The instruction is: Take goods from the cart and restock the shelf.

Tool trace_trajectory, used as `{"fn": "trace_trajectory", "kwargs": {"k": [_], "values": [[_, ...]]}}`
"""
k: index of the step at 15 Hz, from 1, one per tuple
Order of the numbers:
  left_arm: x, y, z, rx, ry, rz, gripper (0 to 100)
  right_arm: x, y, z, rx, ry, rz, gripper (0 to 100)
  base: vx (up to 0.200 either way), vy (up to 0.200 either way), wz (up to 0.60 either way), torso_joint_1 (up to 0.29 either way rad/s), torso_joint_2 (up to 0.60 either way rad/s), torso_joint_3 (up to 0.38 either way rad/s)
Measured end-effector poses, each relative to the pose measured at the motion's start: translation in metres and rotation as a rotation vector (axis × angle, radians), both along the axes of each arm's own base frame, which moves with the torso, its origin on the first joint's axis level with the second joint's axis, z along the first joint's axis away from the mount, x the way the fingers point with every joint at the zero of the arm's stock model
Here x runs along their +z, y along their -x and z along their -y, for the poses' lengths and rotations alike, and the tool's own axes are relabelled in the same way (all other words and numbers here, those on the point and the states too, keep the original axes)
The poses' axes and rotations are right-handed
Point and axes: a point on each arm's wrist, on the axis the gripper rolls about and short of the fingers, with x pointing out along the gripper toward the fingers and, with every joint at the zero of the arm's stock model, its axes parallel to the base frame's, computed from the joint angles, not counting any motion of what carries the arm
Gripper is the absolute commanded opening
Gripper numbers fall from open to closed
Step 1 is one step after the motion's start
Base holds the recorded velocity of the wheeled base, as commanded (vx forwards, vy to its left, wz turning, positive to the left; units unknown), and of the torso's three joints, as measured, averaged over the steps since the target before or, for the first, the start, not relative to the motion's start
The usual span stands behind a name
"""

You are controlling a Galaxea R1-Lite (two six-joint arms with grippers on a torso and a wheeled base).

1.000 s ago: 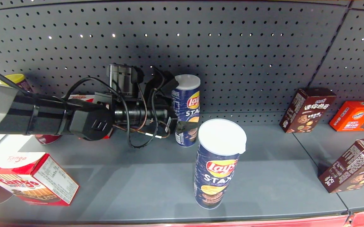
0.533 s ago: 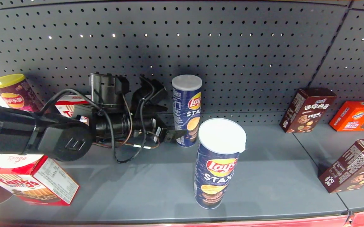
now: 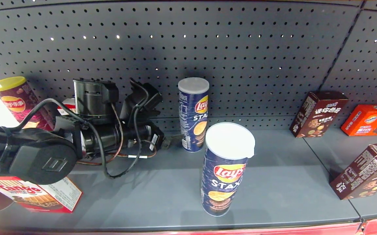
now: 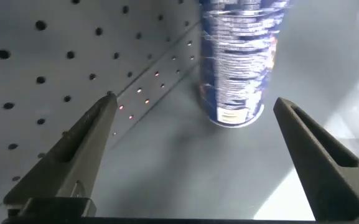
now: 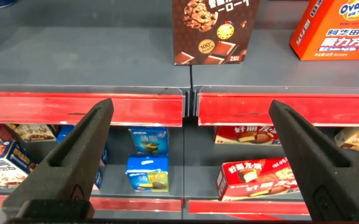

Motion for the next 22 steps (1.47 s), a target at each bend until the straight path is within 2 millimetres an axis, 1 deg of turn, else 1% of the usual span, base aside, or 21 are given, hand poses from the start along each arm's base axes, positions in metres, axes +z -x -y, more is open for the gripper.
{"fn": "trace_trajectory", "kwargs": {"k": [3, 8, 15, 22], "values": [[0.003, -0.008, 0.005, 0.033, 0.025, 0.029, 100, 0.0, 0.0, 0.0, 0.002, 0.0, 0.0, 100, 0.0, 0.0, 0.0, 0.0, 0.0, 0.0], [-0.004, -0.015, 0.007, 0.062, 0.014, 0.02, 100, 0.0, 0.0, 0.0, 0.001, 0.0, 0.0, 100, 0.0, 0.0, 0.0, 0.0, 0.0, 0.0], [-0.004, -0.019, 0.001, 0.121, 0.01, 0.041, 100, 0.0, 0.0, 0.0, 0.001, 0.0, 0.0, 100, 0.0, 0.0, 0.0, 0.0, 0.0, 0.0], [-0.003, -0.018, -0.009, 0.215, -0.026, 0.062, 100, 0.0, 0.0, 0.0, 0.0, 0.0, 0.0, 100, 0.0, 0.0, 0.0, 0.0, 0.0, 0.0]]}}
